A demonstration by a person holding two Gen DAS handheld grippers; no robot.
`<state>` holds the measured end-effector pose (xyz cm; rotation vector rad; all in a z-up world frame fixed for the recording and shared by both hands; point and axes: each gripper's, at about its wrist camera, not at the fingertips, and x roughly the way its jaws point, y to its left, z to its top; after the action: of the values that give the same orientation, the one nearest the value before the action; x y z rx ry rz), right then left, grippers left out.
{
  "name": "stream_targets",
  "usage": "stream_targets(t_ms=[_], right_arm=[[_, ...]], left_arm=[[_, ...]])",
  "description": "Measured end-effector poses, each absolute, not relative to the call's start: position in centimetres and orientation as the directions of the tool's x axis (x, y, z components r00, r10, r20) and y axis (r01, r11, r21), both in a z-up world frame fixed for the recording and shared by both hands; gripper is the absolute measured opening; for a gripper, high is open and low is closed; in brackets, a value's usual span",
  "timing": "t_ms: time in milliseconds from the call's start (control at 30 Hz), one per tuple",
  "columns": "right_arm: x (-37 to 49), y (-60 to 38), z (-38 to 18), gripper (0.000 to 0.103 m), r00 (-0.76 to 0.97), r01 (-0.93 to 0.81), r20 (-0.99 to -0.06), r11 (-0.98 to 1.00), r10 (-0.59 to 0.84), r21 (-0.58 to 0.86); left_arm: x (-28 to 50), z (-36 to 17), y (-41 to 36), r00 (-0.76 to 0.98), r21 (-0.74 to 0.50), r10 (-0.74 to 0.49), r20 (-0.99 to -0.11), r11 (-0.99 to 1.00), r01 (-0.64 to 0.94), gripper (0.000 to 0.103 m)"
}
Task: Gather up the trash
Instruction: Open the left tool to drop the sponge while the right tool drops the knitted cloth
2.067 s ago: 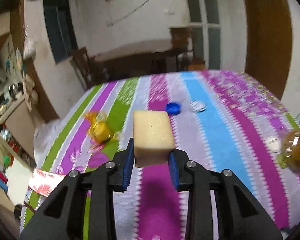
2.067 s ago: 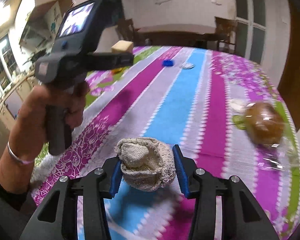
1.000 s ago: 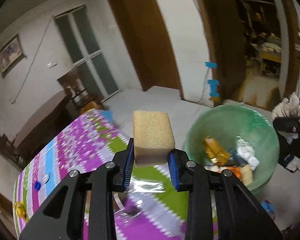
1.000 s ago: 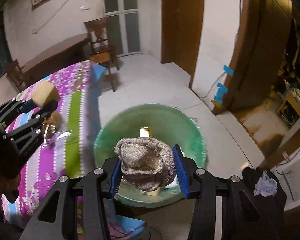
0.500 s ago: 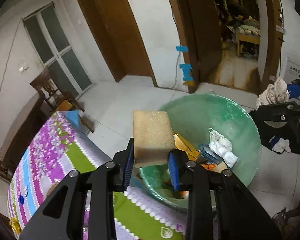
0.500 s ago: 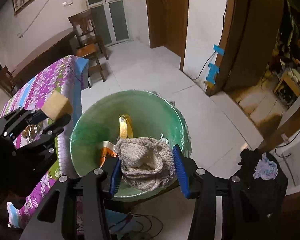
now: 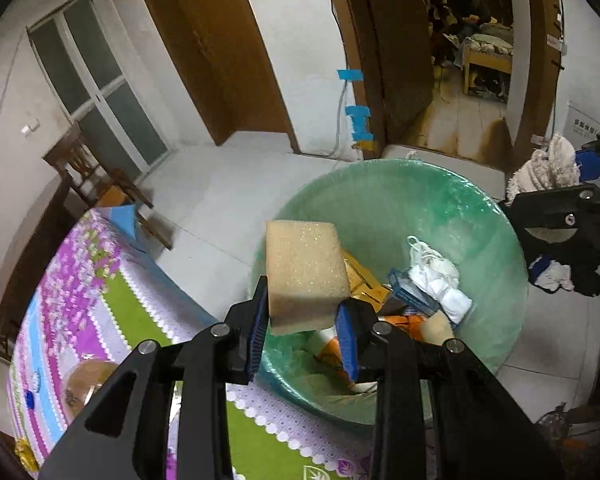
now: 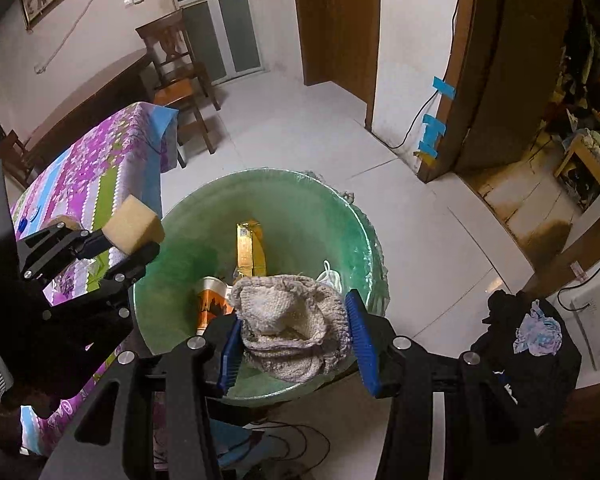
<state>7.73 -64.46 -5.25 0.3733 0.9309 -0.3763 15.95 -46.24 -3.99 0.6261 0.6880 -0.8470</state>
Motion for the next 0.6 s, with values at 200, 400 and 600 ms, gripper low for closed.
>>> stream_targets(t_ms=[200,400,600], right_arm=[[8.7,-65.3,-5.8,0.067,0.567,0.466,-0.815,0.862,-0.118,0.199],[8.0,-66.1,-6.0,0.067,0.570,0.493,-0.807,0.849,-0.151,0.190],[6.0,-66.2,-5.6,0.067,0.574,0.514,-0.798,0.840,-0.185,0.175]], left_arm=[[17.1,-4.3,-46.2,0.413,0.136,-0.491,-0.767,0.504,0.853,0.054],[16.7,-3.6,-45.2,0.458,0.158,-0.517,-0.723,0.522,0.838,0.076],[16.5,-3.1,-44.2,0.456,0.130,-0.532,-0.714,0.538,0.833,0.076]])
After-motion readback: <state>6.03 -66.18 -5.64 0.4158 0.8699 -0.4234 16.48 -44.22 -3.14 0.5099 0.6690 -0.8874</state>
